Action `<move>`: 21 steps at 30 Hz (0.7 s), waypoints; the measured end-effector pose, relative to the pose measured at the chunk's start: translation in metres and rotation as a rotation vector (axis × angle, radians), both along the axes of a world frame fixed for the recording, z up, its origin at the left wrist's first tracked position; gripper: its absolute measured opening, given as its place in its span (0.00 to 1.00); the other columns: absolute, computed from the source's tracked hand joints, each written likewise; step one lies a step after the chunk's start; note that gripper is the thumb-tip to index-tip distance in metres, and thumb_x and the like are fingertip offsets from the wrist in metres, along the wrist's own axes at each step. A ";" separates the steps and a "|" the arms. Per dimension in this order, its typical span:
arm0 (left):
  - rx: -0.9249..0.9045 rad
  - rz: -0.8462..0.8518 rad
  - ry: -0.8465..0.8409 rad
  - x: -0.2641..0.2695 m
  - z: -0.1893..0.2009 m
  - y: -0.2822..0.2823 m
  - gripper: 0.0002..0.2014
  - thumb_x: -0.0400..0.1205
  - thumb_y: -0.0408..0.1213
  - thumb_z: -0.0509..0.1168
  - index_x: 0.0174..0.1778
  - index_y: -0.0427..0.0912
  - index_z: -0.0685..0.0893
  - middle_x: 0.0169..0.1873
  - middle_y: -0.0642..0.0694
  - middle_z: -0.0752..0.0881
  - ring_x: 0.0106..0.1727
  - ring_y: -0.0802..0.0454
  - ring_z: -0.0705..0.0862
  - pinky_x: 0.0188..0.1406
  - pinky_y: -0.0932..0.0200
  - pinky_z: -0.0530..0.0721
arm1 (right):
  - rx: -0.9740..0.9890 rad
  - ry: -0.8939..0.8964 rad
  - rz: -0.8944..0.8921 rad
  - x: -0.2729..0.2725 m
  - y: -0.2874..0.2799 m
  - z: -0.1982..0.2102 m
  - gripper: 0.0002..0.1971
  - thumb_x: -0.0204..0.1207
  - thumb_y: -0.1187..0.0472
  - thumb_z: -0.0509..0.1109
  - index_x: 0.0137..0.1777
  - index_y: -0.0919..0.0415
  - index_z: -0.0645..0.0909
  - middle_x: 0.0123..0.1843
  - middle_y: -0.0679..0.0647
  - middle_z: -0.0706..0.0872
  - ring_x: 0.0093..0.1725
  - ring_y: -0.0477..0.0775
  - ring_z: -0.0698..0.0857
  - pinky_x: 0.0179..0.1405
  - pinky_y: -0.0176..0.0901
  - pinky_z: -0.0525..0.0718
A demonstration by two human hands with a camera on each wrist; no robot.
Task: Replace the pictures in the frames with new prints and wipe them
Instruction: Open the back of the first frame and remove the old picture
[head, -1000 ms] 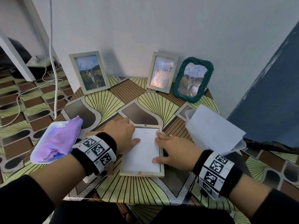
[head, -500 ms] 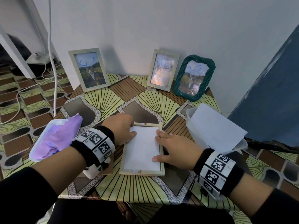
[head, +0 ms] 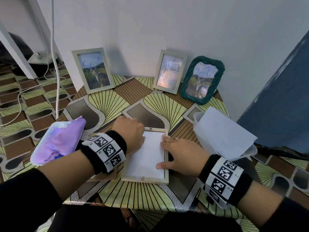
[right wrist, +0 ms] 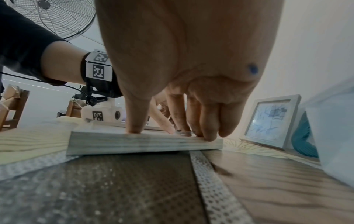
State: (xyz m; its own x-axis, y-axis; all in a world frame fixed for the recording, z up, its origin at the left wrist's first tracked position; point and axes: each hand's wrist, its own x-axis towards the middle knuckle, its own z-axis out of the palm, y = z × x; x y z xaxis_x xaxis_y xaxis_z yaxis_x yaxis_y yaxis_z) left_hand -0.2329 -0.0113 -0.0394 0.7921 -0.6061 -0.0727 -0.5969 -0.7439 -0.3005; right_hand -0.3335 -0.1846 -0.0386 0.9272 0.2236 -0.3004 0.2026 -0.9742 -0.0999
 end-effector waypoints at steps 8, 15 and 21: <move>-0.119 0.054 0.103 0.008 -0.005 0.007 0.17 0.83 0.58 0.56 0.50 0.47 0.76 0.53 0.48 0.81 0.53 0.47 0.81 0.53 0.49 0.75 | -0.052 -0.055 -0.047 -0.006 0.015 -0.001 0.37 0.74 0.28 0.62 0.71 0.57 0.76 0.85 0.54 0.63 0.72 0.55 0.77 0.58 0.49 0.79; -0.084 0.039 0.042 0.005 -0.008 0.007 0.18 0.83 0.62 0.56 0.46 0.49 0.72 0.52 0.48 0.81 0.53 0.46 0.81 0.47 0.50 0.71 | -0.017 -0.072 -0.048 -0.008 0.014 -0.001 0.37 0.73 0.27 0.62 0.70 0.55 0.76 0.84 0.51 0.66 0.69 0.55 0.79 0.58 0.49 0.79; -0.119 0.068 0.073 0.005 -0.006 0.009 0.22 0.80 0.67 0.58 0.45 0.50 0.69 0.53 0.49 0.81 0.55 0.48 0.81 0.48 0.51 0.71 | -0.024 -0.064 -0.054 -0.006 0.018 0.007 0.26 0.73 0.37 0.67 0.60 0.56 0.80 0.69 0.53 0.80 0.59 0.58 0.82 0.49 0.47 0.77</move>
